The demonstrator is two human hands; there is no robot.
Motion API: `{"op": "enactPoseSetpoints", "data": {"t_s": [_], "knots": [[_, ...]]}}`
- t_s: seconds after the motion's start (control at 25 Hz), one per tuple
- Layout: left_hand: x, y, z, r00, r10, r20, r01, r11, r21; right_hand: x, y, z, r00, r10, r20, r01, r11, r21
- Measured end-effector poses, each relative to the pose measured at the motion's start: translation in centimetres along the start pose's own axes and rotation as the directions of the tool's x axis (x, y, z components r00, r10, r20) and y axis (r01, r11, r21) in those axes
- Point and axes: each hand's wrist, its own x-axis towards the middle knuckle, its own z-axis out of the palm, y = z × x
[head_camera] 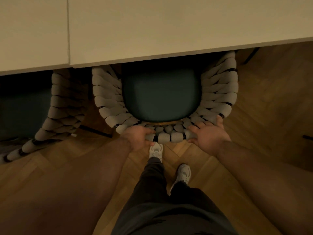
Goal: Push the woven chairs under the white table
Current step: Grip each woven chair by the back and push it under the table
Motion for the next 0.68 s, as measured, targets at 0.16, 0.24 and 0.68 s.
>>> {"op": "enactPoseSetpoints", "data": {"t_s": [0.16, 0.24, 0.68], "knots": [[-0.2, 0.6, -0.7, 0.999, -0.027, 0.029, 0.029, 0.998, -0.051, -0.7, -0.7, 1.0, 0.996, 0.059, -0.064, -0.051, 0.991, 0.125], [-0.7, 1.2, -0.6, 0.999, -0.048, 0.001, 0.048, 0.998, -0.027, -1.2, -0.9, 1.6, 0.991, 0.097, -0.088, -0.071, 0.961, 0.266], [0.1, 12.5, -7.5, 0.984, 0.174, -0.049, -0.160, 0.965, 0.209, -13.7, 5.6, 2.2, 0.812, 0.580, -0.061, -0.244, 0.433, 0.868]]}}
